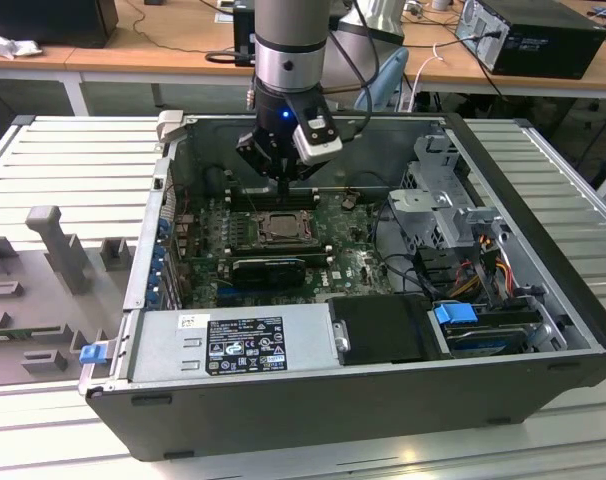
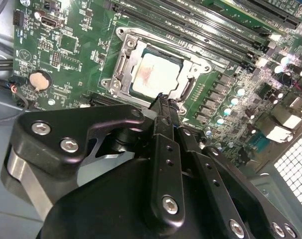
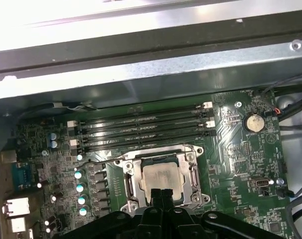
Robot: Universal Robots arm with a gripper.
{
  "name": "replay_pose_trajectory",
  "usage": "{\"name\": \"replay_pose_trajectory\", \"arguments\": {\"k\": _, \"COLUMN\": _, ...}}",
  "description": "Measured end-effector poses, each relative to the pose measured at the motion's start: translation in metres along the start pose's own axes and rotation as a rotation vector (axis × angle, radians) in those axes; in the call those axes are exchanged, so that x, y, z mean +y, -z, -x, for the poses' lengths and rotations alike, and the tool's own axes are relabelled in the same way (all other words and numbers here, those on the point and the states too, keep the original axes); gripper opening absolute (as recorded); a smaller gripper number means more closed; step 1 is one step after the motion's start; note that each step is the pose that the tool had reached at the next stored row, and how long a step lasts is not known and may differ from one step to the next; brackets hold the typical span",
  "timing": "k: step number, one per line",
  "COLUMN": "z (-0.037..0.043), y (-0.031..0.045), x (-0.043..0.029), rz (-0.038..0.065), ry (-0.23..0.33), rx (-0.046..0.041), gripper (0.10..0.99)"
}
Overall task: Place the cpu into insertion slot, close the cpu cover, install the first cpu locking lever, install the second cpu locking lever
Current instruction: 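Install the first cpu locking lever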
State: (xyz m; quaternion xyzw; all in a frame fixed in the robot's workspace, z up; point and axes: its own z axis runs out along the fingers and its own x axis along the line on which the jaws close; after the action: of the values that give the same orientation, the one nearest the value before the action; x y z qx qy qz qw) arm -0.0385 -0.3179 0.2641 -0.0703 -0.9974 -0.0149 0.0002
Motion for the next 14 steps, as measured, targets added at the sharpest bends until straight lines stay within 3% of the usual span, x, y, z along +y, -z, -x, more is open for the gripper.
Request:
{"name": "replay_pose_trajectory", "arguments": {"k": 11, "z": 0.0, "y": -0.0001, "x": 0.0, "rz": 0.0, "ry": 0.08, "rx": 0.0023, "gripper": 0.106}}
{"name": "replay_pose_trajectory", "arguments": {"k": 14, "z": -0.0032, "y": -0.0001, "x": -0.0005, "rz": 0.0, "ry": 0.091, "rx": 0.0027, "gripper": 0.106}}
